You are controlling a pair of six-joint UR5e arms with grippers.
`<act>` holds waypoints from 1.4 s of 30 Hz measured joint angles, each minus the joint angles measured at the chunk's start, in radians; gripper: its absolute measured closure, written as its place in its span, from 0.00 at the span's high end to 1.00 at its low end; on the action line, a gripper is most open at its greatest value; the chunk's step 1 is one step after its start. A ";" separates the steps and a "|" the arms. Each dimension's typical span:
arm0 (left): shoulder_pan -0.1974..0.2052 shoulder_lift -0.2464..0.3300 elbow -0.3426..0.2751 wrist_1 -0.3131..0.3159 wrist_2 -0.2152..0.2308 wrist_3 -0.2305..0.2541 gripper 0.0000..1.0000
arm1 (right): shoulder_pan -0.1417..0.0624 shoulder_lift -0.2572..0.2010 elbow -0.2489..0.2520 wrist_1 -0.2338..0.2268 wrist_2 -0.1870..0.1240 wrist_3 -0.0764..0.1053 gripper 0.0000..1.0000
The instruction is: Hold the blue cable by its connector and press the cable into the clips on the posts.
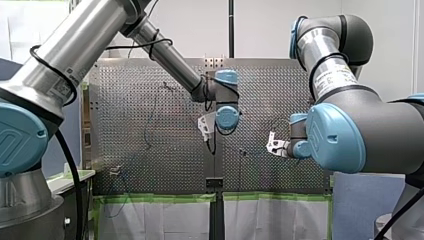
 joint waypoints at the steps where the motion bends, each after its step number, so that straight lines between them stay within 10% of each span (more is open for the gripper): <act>1: 0.000 0.008 -0.008 0.008 0.000 -0.007 1.00 | 0.000 0.000 0.000 0.001 0.000 -0.001 0.00; 23: 0.024 0.224 -0.224 0.106 0.036 -0.080 1.00 | -0.001 -0.006 -0.001 0.048 0.060 -0.028 0.00; 42: 0.048 0.370 -0.389 0.270 0.047 -0.066 1.00 | -0.034 -0.165 0.000 0.143 0.097 -0.042 0.00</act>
